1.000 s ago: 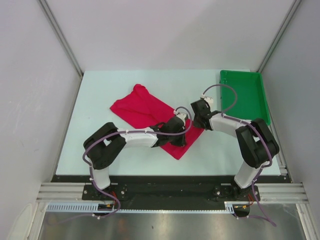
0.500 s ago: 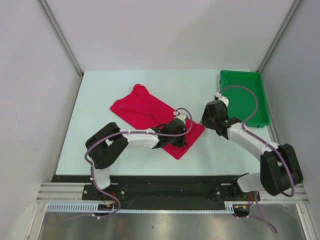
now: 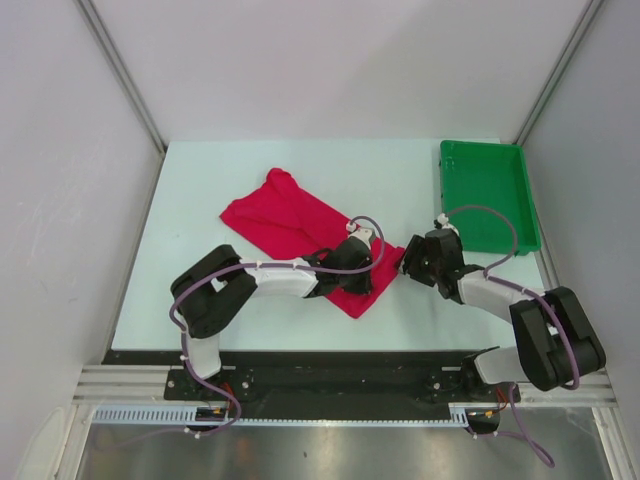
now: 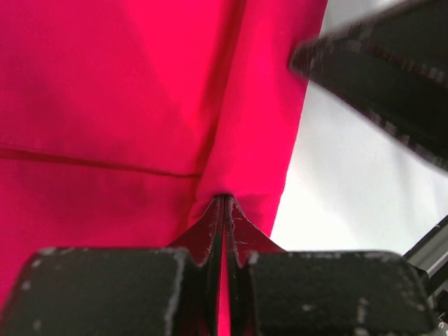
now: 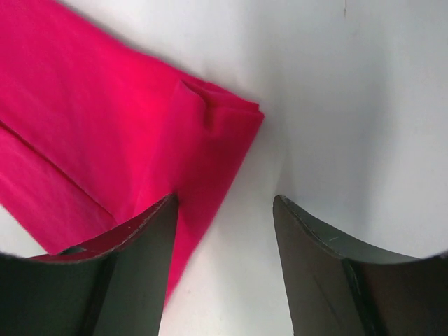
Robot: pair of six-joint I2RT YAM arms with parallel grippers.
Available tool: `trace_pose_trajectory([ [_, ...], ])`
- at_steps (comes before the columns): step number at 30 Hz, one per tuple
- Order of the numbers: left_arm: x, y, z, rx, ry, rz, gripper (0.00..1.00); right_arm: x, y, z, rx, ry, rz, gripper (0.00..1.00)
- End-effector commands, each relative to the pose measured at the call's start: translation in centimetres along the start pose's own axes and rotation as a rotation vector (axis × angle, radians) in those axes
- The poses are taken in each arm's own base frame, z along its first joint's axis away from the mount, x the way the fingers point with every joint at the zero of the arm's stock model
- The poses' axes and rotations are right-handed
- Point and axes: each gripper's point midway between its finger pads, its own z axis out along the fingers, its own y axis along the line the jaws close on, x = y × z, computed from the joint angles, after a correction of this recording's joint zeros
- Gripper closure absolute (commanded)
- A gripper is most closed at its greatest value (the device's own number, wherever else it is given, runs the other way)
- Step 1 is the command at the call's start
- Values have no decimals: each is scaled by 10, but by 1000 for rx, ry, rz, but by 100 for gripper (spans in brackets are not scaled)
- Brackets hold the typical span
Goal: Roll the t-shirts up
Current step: Roll the T-shirt to the center of the board.
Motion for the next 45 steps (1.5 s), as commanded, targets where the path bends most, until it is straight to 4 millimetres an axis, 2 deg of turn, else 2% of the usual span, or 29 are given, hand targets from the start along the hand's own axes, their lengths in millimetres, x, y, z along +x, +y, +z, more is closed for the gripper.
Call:
trace_pose_trajectory([
  [1, 7, 10, 2, -37, 0, -10, 96, -21, 18, 2, -120, -102, 68, 37],
  [6, 7, 10, 3, -35, 2, -9, 96, -20, 13, 3, -132, -127, 92, 35],
  [15, 8, 9, 3, -27, 3, -3, 96, -18, -2, 26, -107, -116, 125, 37],
  [20, 5, 8, 0, -21, -8, 8, 96, -13, -12, 32, -48, -96, 106, 50],
  [22, 3, 6, -2, -12, -14, 16, 96, -9, -19, 32, -12, -81, 99, 52],
  [25, 2, 4, -4, 5, -22, 31, 95, -6, -27, 34, 34, -53, 76, 66],
  [26, -1, 2, -7, 13, -33, 37, 94, -11, -22, 35, 30, -57, 67, 71],
  [27, -2, 0, -8, 19, -39, 44, 93, -13, -24, 35, 57, -65, 48, 72],
  [29, -9, -3, -15, 34, -60, 65, 89, -9, -26, 34, 95, -39, 21, 73],
  [30, -12, -6, -18, 38, -72, 73, 87, -14, -23, 34, 104, -49, 7, 73],
  [33, -20, -13, -29, 48, -99, 111, 73, -13, -26, 33, 143, -32, -8, 72],
  [34, -23, -14, -32, 44, -109, 133, 64, -9, -30, 33, 160, -17, -10, 73],
  [38, -34, -23, -46, 22, -148, 210, 52, -8, -31, 33, 173, -3, -21, 74],
  [39, -32, -30, -49, 21, -150, 237, 50, -8, -31, 33, 175, 1, -21, 75],
  [40, -23, -25, -49, -14, -115, 275, 48, -9, -30, 33, 174, 0, -24, 75],
  [41, -27, -23, -51, -54, -132, 295, 47, -8, -31, 34, 178, 5, -24, 75],
  [42, -21, -29, -51, -59, -122, 325, 46, -8, -30, 34, 178, 7, -24, 75],
  [44, -15, -26, -51, -120, -112, 366, 43, -9, -28, 35, 173, 8, -27, 76],
  [45, -9, -30, -52, -127, -107, 390, 42, -7, -29, 35, 176, 14, -27, 76],
])
